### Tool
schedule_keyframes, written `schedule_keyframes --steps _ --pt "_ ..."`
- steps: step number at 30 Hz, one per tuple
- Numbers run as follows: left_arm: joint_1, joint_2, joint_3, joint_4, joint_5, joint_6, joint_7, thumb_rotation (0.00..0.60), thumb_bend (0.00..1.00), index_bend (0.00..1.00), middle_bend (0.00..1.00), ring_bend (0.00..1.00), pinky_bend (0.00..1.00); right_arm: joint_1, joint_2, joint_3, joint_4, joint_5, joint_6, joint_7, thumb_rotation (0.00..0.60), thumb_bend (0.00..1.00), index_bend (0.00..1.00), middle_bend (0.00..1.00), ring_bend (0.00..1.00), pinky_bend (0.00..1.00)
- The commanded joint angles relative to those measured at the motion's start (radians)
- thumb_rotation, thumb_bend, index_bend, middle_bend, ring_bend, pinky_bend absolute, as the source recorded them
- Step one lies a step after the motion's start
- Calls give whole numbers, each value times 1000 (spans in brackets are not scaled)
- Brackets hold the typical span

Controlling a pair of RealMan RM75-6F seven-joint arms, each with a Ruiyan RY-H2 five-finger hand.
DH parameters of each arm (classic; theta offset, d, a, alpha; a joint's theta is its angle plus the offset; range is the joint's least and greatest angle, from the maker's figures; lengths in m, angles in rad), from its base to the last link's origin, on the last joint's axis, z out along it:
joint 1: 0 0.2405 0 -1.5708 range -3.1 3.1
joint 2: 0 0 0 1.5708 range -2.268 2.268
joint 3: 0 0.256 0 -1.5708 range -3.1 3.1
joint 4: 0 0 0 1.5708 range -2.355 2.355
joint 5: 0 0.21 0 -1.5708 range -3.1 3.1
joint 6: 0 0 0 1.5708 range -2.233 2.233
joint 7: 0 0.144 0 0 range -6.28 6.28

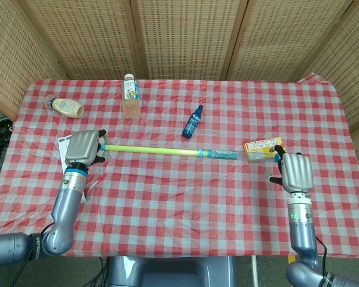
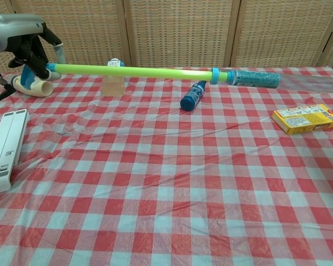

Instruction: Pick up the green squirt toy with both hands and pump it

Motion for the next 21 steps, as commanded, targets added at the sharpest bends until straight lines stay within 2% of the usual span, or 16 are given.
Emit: schedule_keyframes --steps 1,21 --pt "-3 3 0 -8 -2 7 2 600 639 853 959 887 793 9 -4 0 16 9 -1 1 600 368 422 1000 1000 561" --pt "-5 17 12 -19 -15 15 -12 600 639 853 959 887 793 40 -29 -10 117 58 -4 10 600 395 458 1000 1000 561"
